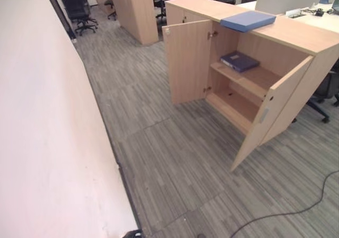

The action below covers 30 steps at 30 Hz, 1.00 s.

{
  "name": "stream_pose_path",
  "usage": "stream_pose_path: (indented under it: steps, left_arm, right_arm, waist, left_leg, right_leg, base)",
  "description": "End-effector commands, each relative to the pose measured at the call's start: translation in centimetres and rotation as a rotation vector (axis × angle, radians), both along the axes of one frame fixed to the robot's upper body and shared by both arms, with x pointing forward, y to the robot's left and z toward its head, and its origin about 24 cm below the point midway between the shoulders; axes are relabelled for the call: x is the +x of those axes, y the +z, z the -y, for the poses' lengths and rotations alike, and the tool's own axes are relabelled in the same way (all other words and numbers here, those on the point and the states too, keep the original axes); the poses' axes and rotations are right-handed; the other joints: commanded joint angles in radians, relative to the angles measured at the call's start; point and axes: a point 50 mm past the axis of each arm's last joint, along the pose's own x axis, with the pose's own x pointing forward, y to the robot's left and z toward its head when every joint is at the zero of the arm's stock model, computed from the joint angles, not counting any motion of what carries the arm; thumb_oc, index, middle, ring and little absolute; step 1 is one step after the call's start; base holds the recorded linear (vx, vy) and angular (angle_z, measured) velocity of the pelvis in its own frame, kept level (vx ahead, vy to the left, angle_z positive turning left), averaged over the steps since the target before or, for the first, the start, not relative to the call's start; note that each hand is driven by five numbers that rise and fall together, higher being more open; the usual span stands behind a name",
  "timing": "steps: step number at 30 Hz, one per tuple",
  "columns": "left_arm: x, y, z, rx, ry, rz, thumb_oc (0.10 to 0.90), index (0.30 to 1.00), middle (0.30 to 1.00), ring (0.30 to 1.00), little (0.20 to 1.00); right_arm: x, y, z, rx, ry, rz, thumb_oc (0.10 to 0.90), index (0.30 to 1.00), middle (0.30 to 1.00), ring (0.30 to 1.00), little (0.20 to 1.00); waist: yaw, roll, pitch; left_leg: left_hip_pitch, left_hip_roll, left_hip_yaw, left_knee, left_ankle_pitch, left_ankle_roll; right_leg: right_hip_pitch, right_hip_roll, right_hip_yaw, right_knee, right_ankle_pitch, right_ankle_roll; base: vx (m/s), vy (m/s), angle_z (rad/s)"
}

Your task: Put the empty folder in the office cabinet

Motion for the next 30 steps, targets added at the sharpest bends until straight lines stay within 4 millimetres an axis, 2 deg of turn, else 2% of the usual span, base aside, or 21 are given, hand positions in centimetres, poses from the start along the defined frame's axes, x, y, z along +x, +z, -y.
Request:
stream_pose_path:
  steps: [1, 6, 9, 12, 13, 14, 16, 19, 22, 23, 24, 27, 28, 30]
  left_arm:
    - [-0.6, -0.1, -0.4, 0.03, -0.06, -0.057, 0.8, 0.9, 0.9, 0.9, 0.9]
    - [-0.1, -0.1, -0.3, 0.028, -0.086, -0.047, 0.8, 0.9, 0.9, 0.9, 0.9]
    - [-0.1, 0.0, -0.3, 0.029, -0.08, -0.047, 0.8, 0.9, 0.9, 0.9, 0.9]
    - [0.2, 0.1, -0.4, 0.034, -0.065, -0.028, 0.8, 0.9, 0.9, 0.9, 0.9]
    - [0.2, 0.1, -0.4, 0.034, -0.065, -0.028, 0.8, 0.9, 0.9, 0.9, 0.9]
    - [0.3, 0.1, -0.4, 0.04, -0.04, -0.015, 0.8, 0.9, 0.9, 0.9, 0.9]
    - [0.2, 0.1, -0.4, 0.031, 0.02, -0.005, 0.8, 0.9, 0.9, 0.9, 0.9]
    - [-0.5, 0.0, -0.7, 0.034, 0.061, -0.017, 0.8, 0.9, 0.9, 0.9, 0.9]
    - [-1.4, -0.2, -0.8, 0.031, 0.109, -0.041, 0.8, 0.9, 0.9, 0.9, 0.9]
    - [-2.3, -0.3, -0.7, 0.026, 0.13, -0.064, 0.8, 0.9, 0.9, 0.9, 0.9]
    - [-2.3, -0.3, -0.7, 0.026, 0.13, -0.064, 0.8, 0.9, 0.9, 0.9, 0.9]
    - [-4.0, -0.6, -0.6, 0.01, 0.175, -0.111, 0.8, 0.9, 0.9, 0.9, 0.9]
    - [-4.5, -0.6, -0.6, 0.013, 0.18, -0.127, 0.8, 0.9, 0.9, 0.9, 0.9]
    - [-4.9, -0.6, -0.8, 0.019, 0.171, -0.141, 0.8, 0.9, 0.9, 0.9, 0.9]
  right_arm:
    - [1.8, 0.6, 1.1, -0.045, 0.043, 0.017, 0.8, 0.9, 0.9, 0.9, 0.9]
    - [1.5, 0.7, 1.5, -0.053, 0.029, 0.011, 0.8, 0.9, 0.9, 0.9, 0.9]
    - [1.2, 0.7, 1.7, -0.058, 0.015, 0.009, 0.8, 0.9, 0.9, 0.9, 0.9]
    - [1.0, 0.7, 1.9, -0.065, 0.004, 0.006, 0.8, 0.9, 0.9, 0.9, 0.9]
    - [1.0, 0.7, 1.9, -0.065, 0.004, 0.006, 0.8, 0.9, 0.9, 0.9, 0.9]
    - [0.9, 0.8, 2.1, -0.079, 0.002, 0.004, 0.8, 0.9, 0.9, 0.9, 0.9]
    - [0.8, 0.8, 2.4, -0.095, -0.007, 0.004, 0.8, 0.9, 0.9, 0.9, 0.9]
    - [0.7, 0.9, 2.6, -0.101, -0.013, 0.001, 0.8, 0.9, 0.9, 0.9, 0.9]
    - [0.2, 0.8, 2.6, -0.102, -0.018, -0.013, 0.8, 0.9, 0.9, 0.9, 0.9]
    - [0.0, 0.7, 2.5, -0.102, -0.016, -0.021, 0.8, 0.9, 0.9, 0.9, 0.9]
    - [0.0, 0.7, 2.5, -0.102, -0.016, -0.021, 0.8, 0.9, 0.9, 0.9, 0.9]
    - [-0.7, 0.5, 2.3, -0.094, -0.005, -0.043, 0.8, 0.9, 0.9, 0.9, 0.9]
    - [-1.2, 0.4, 2.1, -0.09, 0.002, -0.06, 0.8, 0.9, 0.9, 0.9, 0.9]
    - [-1.6, 0.3, 1.9, -0.082, 0.013, -0.081, 0.8, 0.9, 0.9, 0.9, 0.9]
  waist:
    - [0.002, -0.058, 0.009]
    - [-0.003, -0.059, 0.014]
    - [-0.007, -0.063, 0.019]
    - [0.001, -0.076, 0.046]
    - [0.0, -0.074, 0.044]
    - [0.008, -0.077, 0.064]
    - [0.016, -0.076, 0.077]
    - [0.026, -0.082, 0.079]
    - [0.037, -0.065, 0.073]
    - [0.044, -0.052, 0.071]
    - [0.045, -0.053, 0.073]
    - [0.066, -0.032, 0.063]
    - [0.07, -0.029, 0.053]
    - [0.072, -0.033, 0.041]
  left_leg:
    - [-0.023, 0.002, -0.018, 0.003, -0.04, -0.014]
    - [-0.04, 0.008, -0.01, 0.04, -0.051, -0.022]
    - [-0.061, 0.014, 0.0, 0.104, -0.07, -0.029]
    - [-0.154, 0.006, 0.004, 0.313, -0.083, -0.032]
    - [-0.159, 0.007, 0.002, 0.319, -0.086, -0.033]
    - [-0.226, 0.011, -0.004, 0.442, -0.056, -0.026]
    - [-0.283, -0.005, -0.014, 0.47, -0.033, -0.015]
    - [-0.351, -0.048, -0.039, 0.405, -0.038, -0.01]
    - [-0.356, -0.052, -0.061, 0.22, 0.063, -0.035]
    - [-0.361, -0.037, -0.074, 0.095, 0.137, -0.048]
    - [-0.357, -0.037, -0.073, 0.092, 0.139, -0.048]
    - [-0.359, -0.026, -0.124, -0.056, 0.191, -0.062]
    - [-0.35, -0.024, -0.138, -0.06, 0.21, -0.065]
    - [-0.344, -0.026, -0.114, -0.037, 0.207, -0.061]
  right_leg:
    - [0.016, -0.05, 0.049, 0.054, -0.062, 0.101]
    - [0.005, -0.05, 0.036, 0.075, -0.077, 0.098]
    - [0.013, -0.051, 0.033, 0.076, -0.085, 0.091]
    - [0.033, -0.056, 0.034, 0.081, -0.094, 0.079]
    - [0.031, -0.055, 0.033, 0.081, -0.094, 0.079]
    - [0.054, -0.053, 0.025, 0.077, -0.097, 0.067]
    - [0.068, -0.054, 0.015, 0.064, -0.097, 0.063]
    - [0.075, -0.061, 0.011, 0.044, -0.098, 0.071]
    - [0.097, -0.044, 0.02, 0.02, -0.108, 0.074]
    - [0.123, -0.032, 0.032, 0.008, -0.117, 0.075]
    - [0.125, -0.033, 0.032, 0.007, -0.117, 0.075]
    - [0.181, -0.017, 0.088, 0.002, -0.153, 0.078]
    - [0.197, -0.018, 0.099, -0.008, -0.16, 0.08]
    - [0.214, -0.041, 0.102, -0.017, -0.172, 0.091]
  base:
    - [0.02, -0.059, -0.04]
    - [0.04, -0.052, -0.01]
    - [0.05, -0.058, 0.07]
    - [0.0, -0.072, 0.13]
    - [-0.01, -0.086, 0.24]
    - [0.02, -0.074, 0.24]
    - [0.0, -0.04, 0.09]
    - [0.07, 0.016, -0.03]
    - [0.19, 0.07, 0.18]
    - [0.21, 0.08, 0.23]
    - [0.25, 0.094, 0.22]
    - [0.36, 0.139, -0.15]
    - [0.5, 0.212, -0.38]
    - [0.36, 0.189, -0.48]
